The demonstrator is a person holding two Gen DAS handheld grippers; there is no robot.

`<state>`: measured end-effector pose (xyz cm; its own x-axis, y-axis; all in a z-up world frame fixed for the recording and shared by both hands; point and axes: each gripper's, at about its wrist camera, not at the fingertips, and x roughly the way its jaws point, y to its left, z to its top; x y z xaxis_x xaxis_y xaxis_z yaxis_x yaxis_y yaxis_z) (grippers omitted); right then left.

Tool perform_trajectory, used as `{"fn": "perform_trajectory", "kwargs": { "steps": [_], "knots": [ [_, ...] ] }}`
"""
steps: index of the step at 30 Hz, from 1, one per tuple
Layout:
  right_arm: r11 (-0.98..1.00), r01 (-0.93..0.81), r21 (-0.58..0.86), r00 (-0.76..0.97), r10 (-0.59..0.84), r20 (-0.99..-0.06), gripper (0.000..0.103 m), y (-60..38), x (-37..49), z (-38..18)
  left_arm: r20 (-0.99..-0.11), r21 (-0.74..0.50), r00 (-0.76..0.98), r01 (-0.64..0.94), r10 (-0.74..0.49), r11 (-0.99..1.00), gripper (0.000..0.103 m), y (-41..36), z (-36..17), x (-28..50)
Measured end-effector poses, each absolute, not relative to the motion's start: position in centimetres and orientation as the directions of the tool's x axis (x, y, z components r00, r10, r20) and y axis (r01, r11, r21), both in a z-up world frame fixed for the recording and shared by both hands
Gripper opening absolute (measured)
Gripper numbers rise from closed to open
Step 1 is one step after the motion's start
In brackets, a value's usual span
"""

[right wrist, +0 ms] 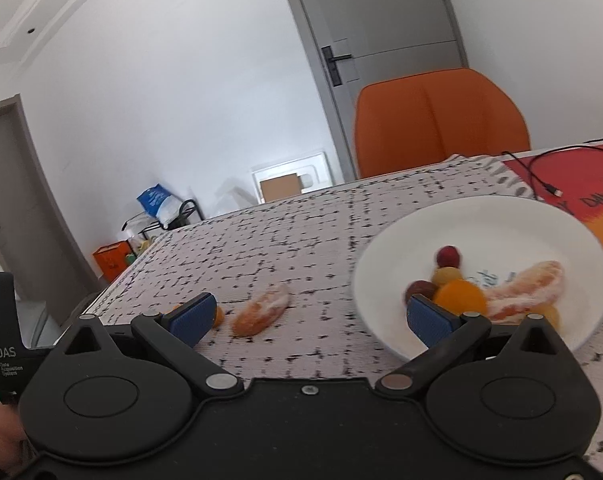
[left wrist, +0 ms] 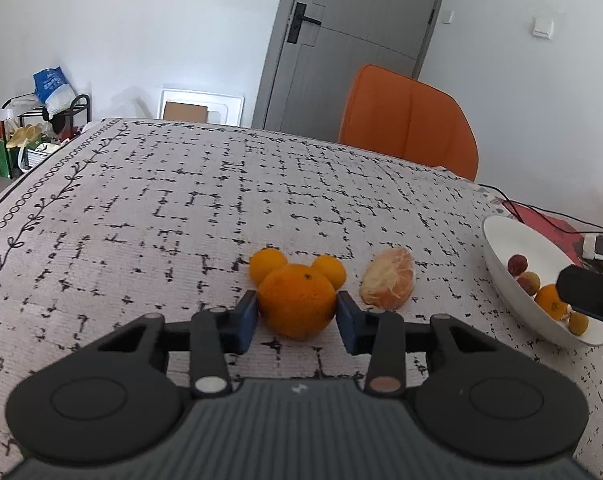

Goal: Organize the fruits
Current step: 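Move both grippers back to the fruit pile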

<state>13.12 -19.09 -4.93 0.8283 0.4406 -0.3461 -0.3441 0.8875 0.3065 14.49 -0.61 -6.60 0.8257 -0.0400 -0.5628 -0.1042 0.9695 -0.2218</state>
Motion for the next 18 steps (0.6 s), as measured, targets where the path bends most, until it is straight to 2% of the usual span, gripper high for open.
{"fn": "perform_trajectory", "kwargs": {
  "steps": [8, 12, 18],
  "knots": [
    [0.868, -0.403, 0.291, 0.795, 0.489, -0.358, 0.1, -16.1, 13.9, -4.7, -0.554, -0.24, 0.832, -0.124, -0.03, 0.963, 0.04, 1.3, -6.1, 13.5],
    [0.857, -0.42, 0.297, 0.772, 0.51, -0.379, 0.092, -15.0, 14.5, -4.8, -0.551, -0.242, 0.834, -0.141, -0.016, 0.96, 0.04, 2.3, -5.8, 13.1],
    [0.857, -0.426, 0.29, 0.752, 0.514, -0.414, 0.084, -13.3, 15.7, -4.9, -0.542, -0.241, 0.84, -0.157, 0.001, 0.958, 0.04, 3.4, -5.4, 12.7]
  ]
}}
